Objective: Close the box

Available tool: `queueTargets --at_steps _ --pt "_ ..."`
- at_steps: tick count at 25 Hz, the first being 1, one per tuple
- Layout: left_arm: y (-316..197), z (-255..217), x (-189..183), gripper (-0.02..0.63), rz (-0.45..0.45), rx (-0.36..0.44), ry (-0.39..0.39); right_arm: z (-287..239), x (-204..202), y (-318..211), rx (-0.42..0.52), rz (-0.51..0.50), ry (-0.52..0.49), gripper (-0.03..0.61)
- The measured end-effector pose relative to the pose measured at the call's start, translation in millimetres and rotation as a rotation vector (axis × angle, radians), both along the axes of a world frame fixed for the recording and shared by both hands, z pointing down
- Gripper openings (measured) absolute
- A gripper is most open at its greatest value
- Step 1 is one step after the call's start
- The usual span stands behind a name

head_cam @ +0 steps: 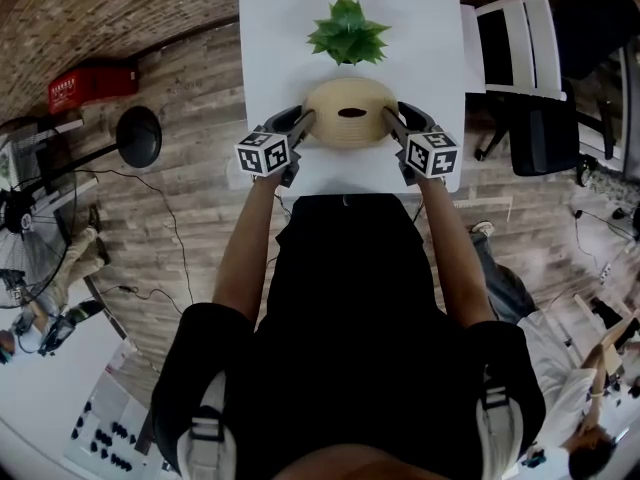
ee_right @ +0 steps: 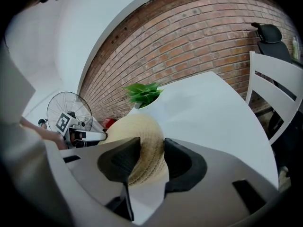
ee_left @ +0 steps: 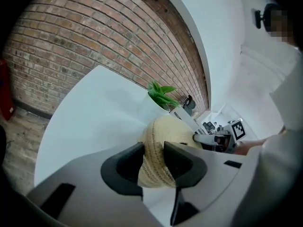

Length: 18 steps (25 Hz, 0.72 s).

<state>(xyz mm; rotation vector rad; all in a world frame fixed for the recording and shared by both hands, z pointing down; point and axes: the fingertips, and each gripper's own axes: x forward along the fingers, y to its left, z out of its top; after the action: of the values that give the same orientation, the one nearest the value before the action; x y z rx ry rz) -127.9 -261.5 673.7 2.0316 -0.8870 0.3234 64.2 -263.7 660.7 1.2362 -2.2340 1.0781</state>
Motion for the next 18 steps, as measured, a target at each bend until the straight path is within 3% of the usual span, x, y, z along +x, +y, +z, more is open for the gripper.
queueTargets --at_steps 4,8,13,18 --pt "0.5 -2.4 -0.4 0.153 -0.001 0.015 -0.011 -2.0 0.1 0.5 0.004 0.014 -0.001 0.158" --pt "0.3 -7.6 0.3 0.159 0.036 0.106 -0.094 -7.0 -0.8 1.3 0.048 -0.031 0.047 0.166" --pt "3.5 -21.8 1.4 0.21 0.048 0.171 -0.118 -23.7 0.8 4.5 0.101 -0.035 0.012 0.183" --pt "6.1 -49.8 -0.3 0.206 0.054 0.281 -0.174 -43.1 -3.9 12.2 0.164 -0.108 0.018 0.175"
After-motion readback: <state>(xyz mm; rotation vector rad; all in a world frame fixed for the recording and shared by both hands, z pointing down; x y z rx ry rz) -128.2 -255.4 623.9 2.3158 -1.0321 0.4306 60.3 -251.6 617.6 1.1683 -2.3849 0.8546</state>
